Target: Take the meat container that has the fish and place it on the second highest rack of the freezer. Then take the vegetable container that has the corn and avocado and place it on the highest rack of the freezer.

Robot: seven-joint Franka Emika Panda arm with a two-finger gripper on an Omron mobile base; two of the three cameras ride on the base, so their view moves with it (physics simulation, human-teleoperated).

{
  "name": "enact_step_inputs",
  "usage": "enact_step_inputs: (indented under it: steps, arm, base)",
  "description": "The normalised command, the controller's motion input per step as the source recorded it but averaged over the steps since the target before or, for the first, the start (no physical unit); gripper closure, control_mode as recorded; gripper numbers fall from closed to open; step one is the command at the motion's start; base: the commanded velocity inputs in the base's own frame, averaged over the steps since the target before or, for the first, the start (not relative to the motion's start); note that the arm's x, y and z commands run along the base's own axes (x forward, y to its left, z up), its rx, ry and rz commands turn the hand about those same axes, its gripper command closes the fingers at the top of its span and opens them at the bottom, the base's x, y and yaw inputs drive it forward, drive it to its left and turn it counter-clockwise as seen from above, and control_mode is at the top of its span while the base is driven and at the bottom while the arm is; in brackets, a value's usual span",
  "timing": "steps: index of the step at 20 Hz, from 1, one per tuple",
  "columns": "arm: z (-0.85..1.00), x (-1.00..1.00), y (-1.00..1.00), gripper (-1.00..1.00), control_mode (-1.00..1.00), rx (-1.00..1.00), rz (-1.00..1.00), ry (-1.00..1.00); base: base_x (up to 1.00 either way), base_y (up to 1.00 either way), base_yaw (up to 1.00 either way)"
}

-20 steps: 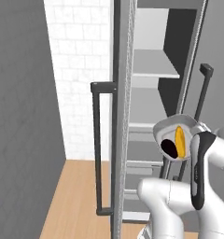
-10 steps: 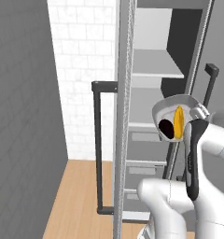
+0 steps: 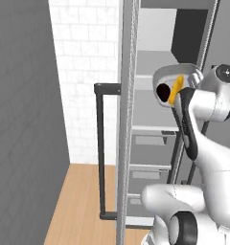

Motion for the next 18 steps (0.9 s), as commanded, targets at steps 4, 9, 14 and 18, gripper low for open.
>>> enact_step_inputs:
  steps: [4,9,14,18]
  arm:
    - [0.94,0.08,0.0,1.0,-1.0,0.33,0.11,-0.05]
    - [0.03,0.56,0.12,1.0,-1.0,-0.01,-0.01,-0.11]
    - [0.0,1.0,0.0,1.0,-1.0,0.0,-0.19,0.11]
    - [0.0,1.0,0.01,1.0,-1.0,0.04,-0.18,0.15]
  base:
    - [0.0,0.0,0.0]
    - [0.0,0.0,0.0]
    - [0.0,0.0,0.0]
    - [0.0,0.0,0.0]
